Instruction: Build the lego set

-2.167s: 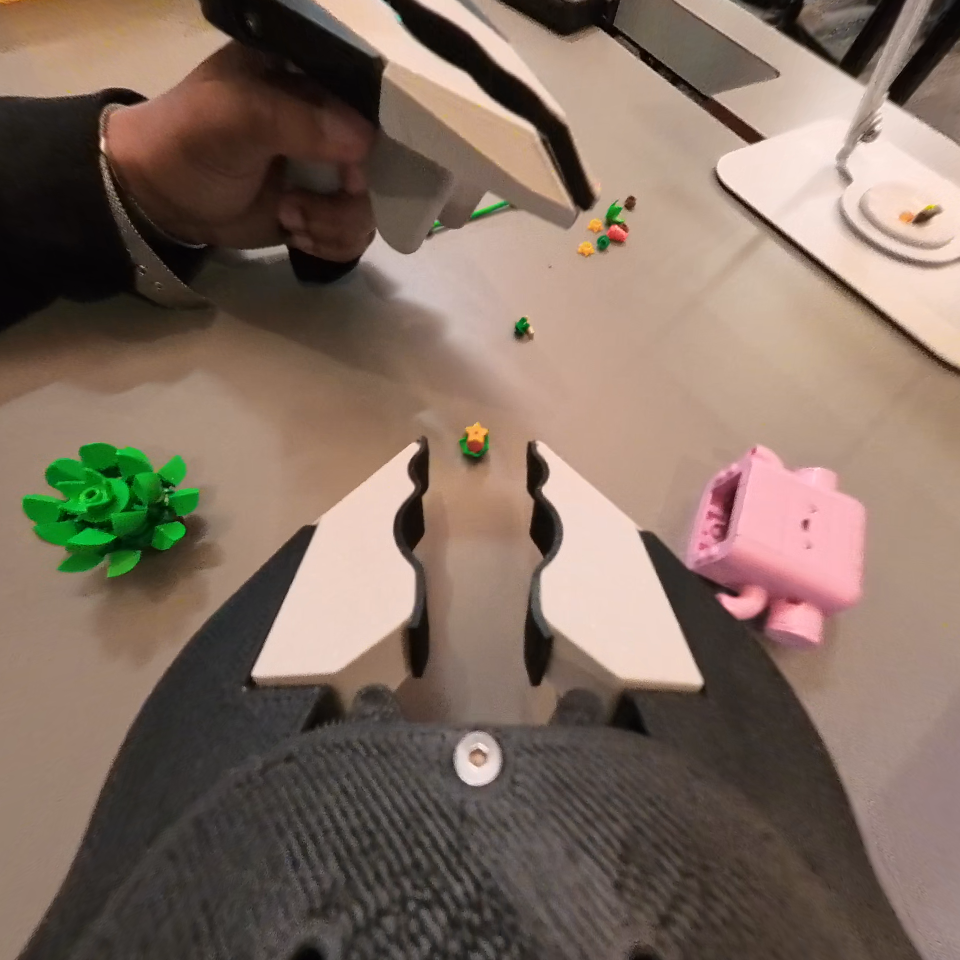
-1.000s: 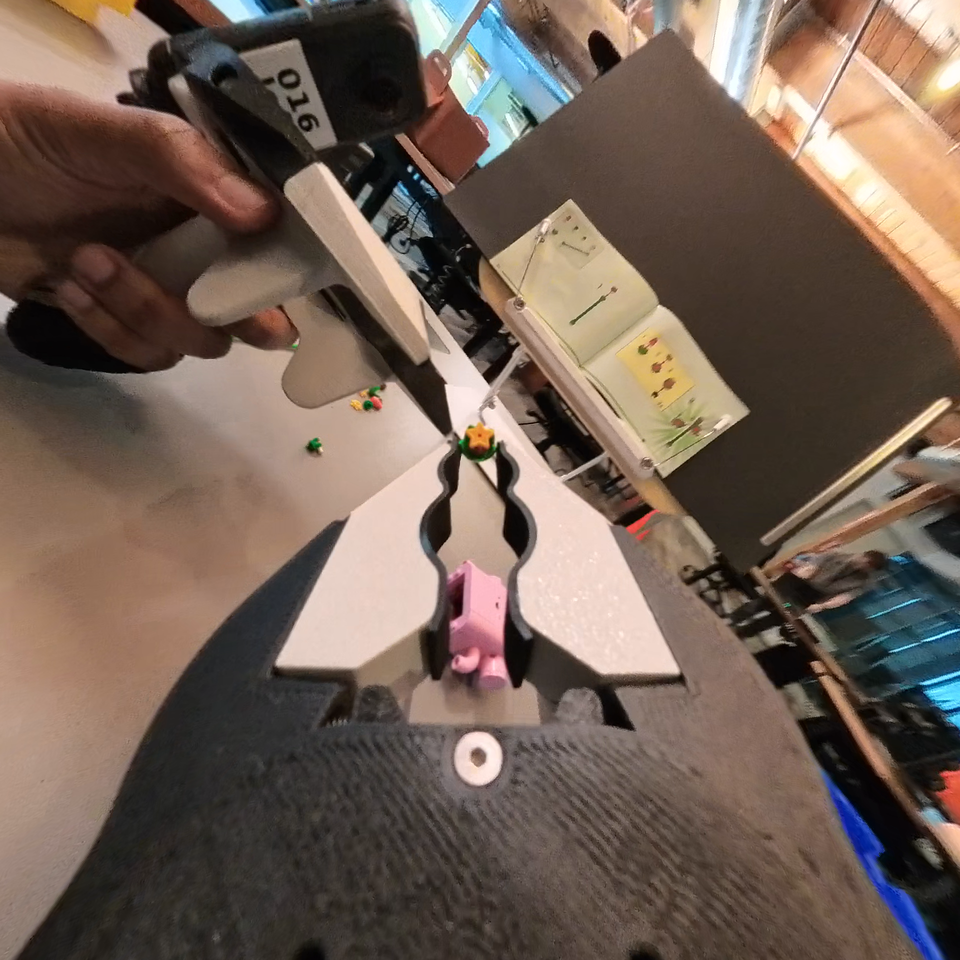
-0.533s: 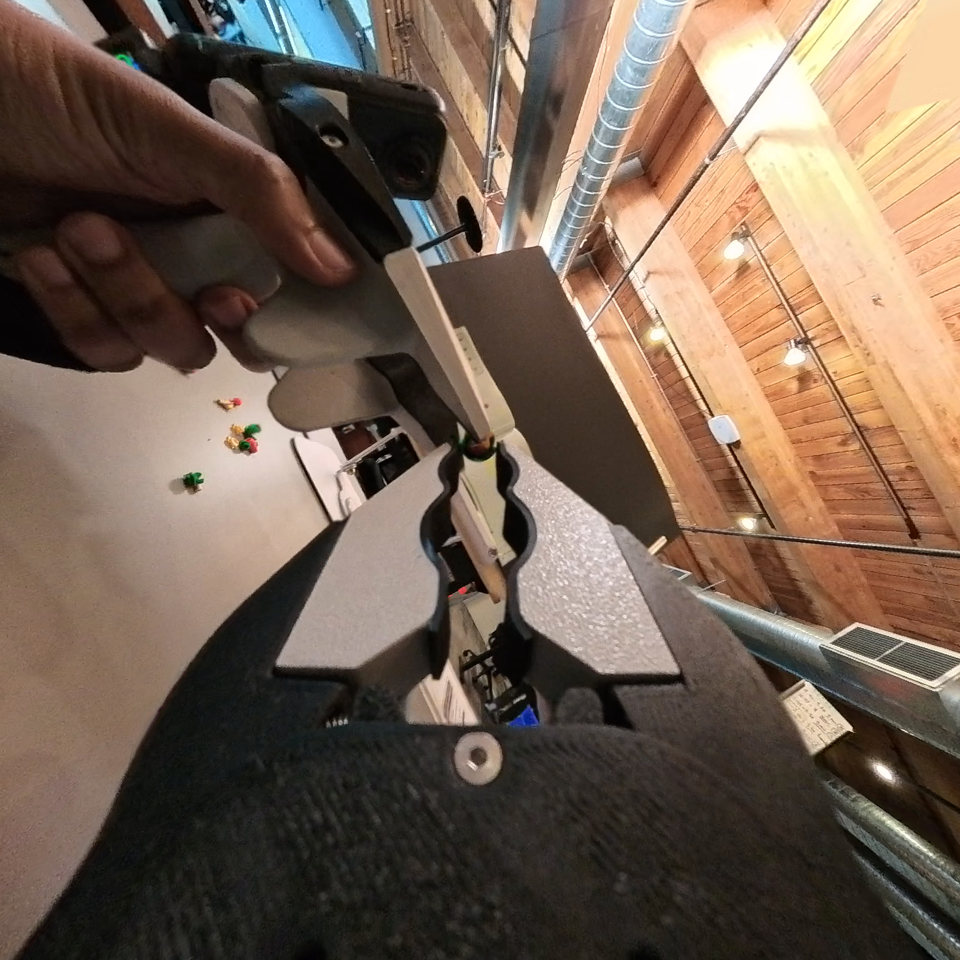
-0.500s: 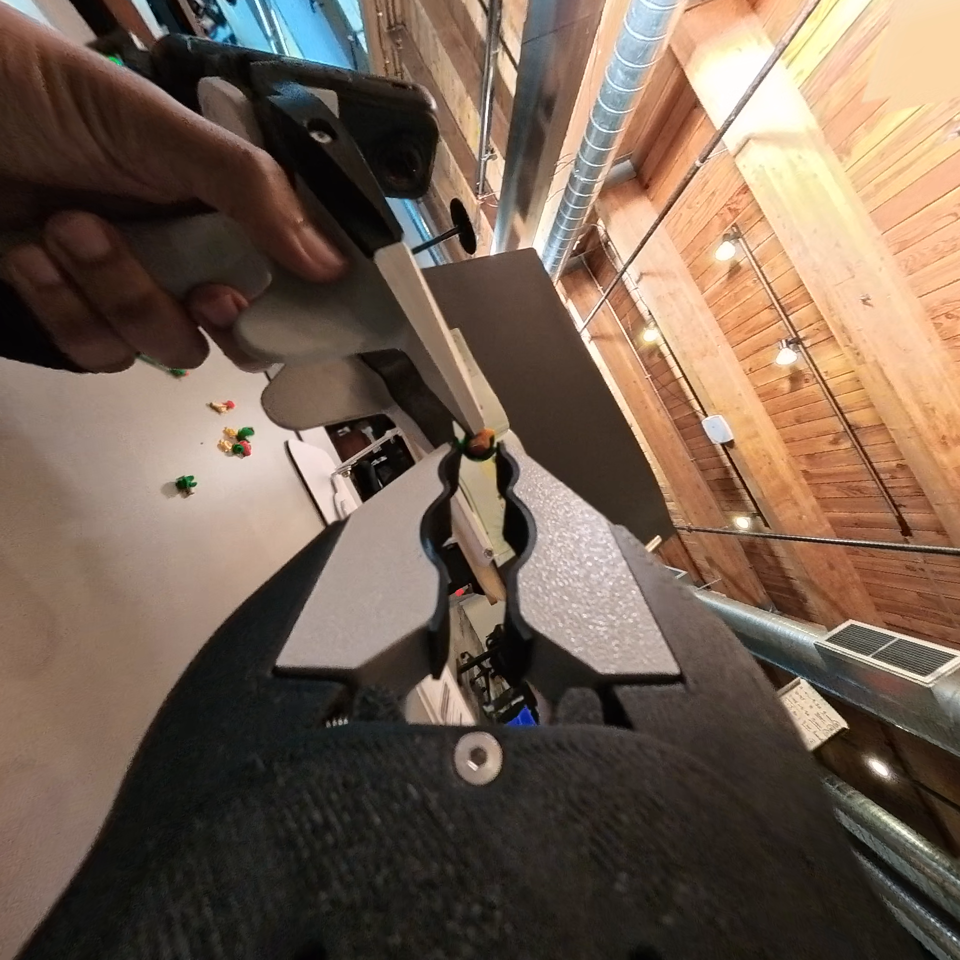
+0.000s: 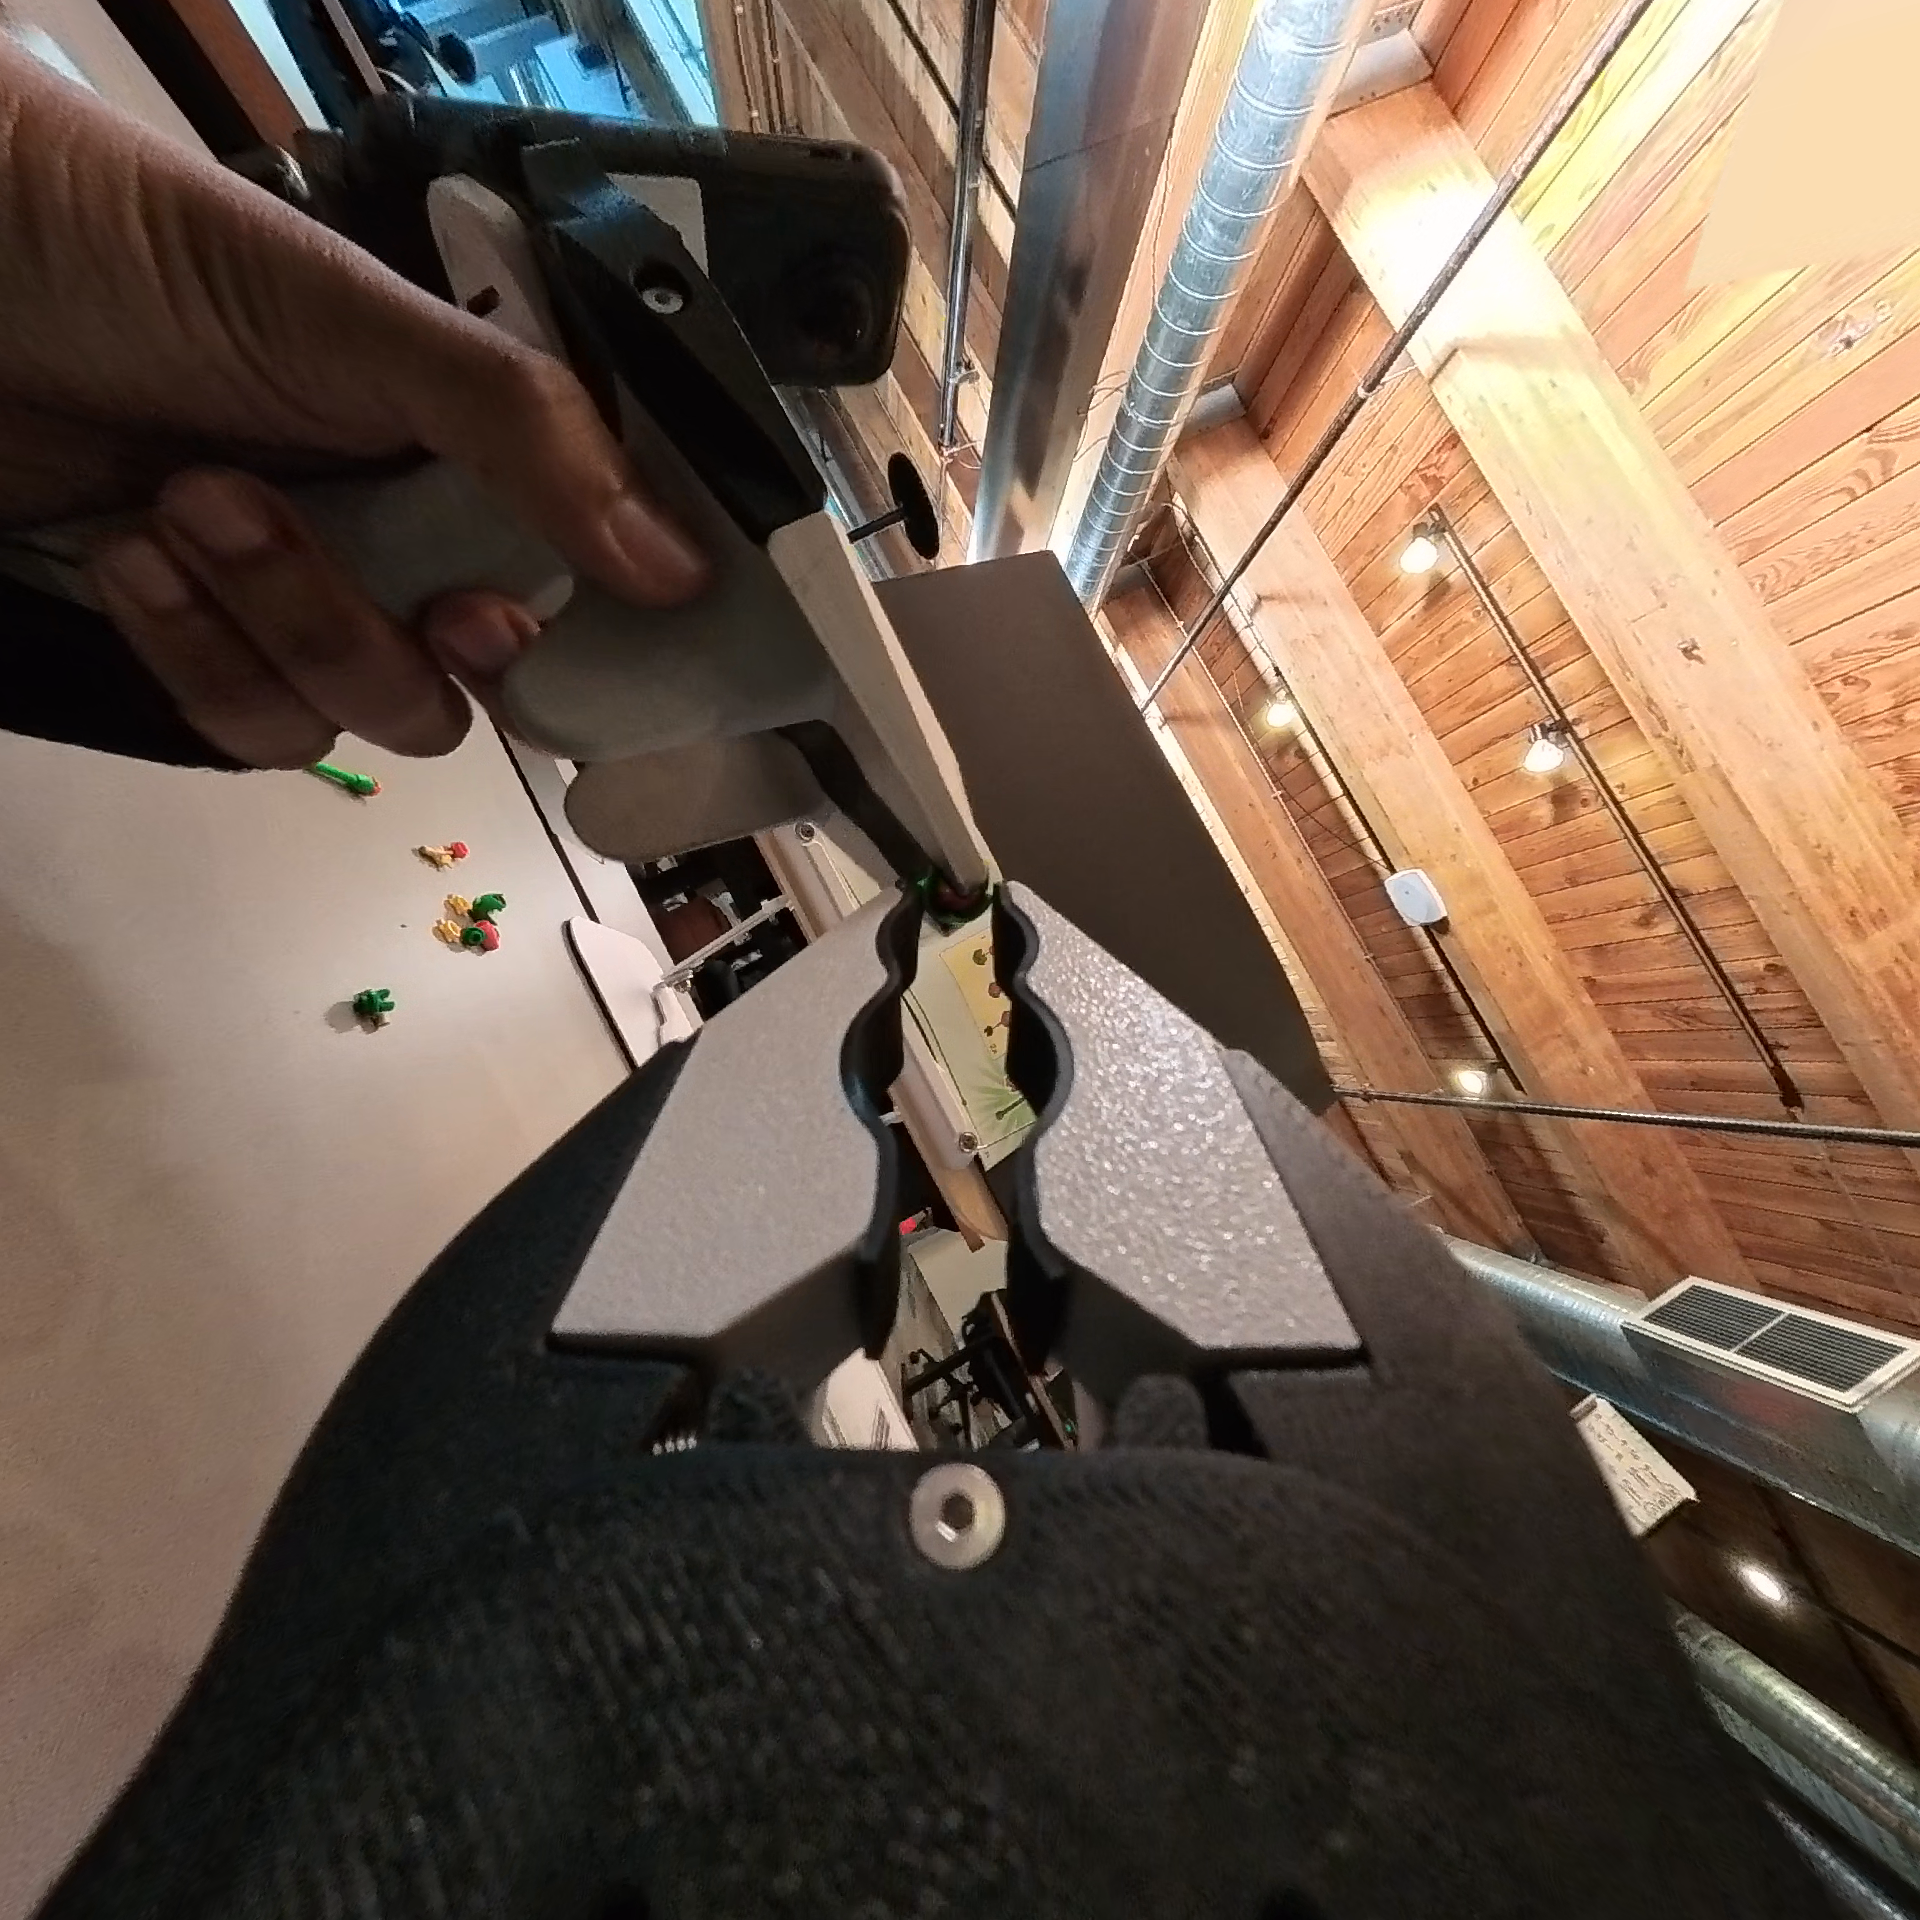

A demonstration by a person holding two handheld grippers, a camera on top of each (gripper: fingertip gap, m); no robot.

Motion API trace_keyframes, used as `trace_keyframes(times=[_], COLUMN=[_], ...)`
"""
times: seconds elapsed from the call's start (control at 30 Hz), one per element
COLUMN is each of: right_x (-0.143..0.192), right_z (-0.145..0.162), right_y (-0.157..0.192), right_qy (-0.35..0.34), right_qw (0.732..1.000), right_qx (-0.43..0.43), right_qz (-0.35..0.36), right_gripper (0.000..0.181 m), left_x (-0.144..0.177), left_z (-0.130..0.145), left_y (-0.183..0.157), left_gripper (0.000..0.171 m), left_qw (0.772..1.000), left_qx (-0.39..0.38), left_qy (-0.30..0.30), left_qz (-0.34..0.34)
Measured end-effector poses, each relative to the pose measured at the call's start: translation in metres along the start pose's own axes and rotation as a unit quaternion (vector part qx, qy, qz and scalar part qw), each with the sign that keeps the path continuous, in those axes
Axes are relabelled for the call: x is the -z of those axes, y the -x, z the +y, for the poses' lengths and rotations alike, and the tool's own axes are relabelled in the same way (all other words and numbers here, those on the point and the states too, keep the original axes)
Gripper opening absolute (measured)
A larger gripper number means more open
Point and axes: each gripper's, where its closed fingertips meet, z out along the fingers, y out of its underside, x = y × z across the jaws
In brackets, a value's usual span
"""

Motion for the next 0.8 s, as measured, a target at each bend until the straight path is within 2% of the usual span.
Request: trace_keyframes(times=[0.8], right_x=[0.0023], right_z=[0.0067], right_y=[0.0033], right_qy=[0.015], right_qw=[1.000], right_qx=[-0.001], right_qz=[-0.008], right_gripper=[0.011], left_x=[-0.0021], left_z=[0.0010], left_y=[0.0059], left_gripper=[0.012], left_qw=[0.999], left_qx=[-0.015], left_qy=[0.009], left_qz=[-0.027])
